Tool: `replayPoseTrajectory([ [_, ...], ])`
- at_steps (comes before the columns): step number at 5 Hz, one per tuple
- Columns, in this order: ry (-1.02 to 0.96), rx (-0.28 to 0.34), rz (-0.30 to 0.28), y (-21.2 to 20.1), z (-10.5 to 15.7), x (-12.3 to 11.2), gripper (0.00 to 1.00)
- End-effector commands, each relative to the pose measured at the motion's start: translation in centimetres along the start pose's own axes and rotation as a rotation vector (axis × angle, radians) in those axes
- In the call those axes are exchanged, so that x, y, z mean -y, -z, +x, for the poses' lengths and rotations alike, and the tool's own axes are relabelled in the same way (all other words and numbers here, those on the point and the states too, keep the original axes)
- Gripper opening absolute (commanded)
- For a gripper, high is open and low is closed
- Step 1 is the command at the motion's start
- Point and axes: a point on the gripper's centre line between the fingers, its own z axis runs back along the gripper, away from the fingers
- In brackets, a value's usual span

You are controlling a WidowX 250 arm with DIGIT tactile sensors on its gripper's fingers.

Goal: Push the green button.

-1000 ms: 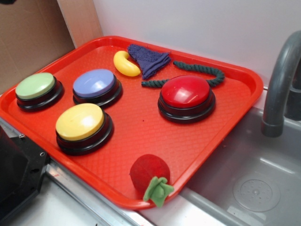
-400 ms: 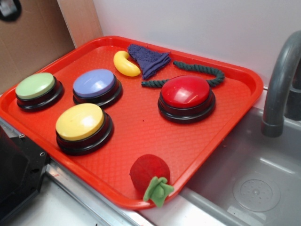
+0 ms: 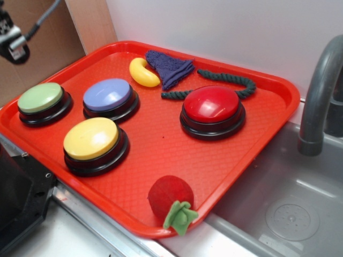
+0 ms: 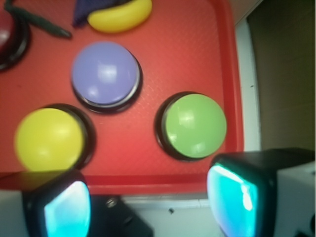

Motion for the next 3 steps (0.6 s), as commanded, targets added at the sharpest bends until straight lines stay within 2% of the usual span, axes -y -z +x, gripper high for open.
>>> replayPoseTrajectory([
  [1,-0.009,-0.016,-0.012,4.7,-0.2,-3.6,1.0],
  [2,0.072,0.003,0.041,6.3,3.4,-2.2,1.0],
  [3,0.117,0.003,0.069,6.8,4.7,-1.6,1.0],
])
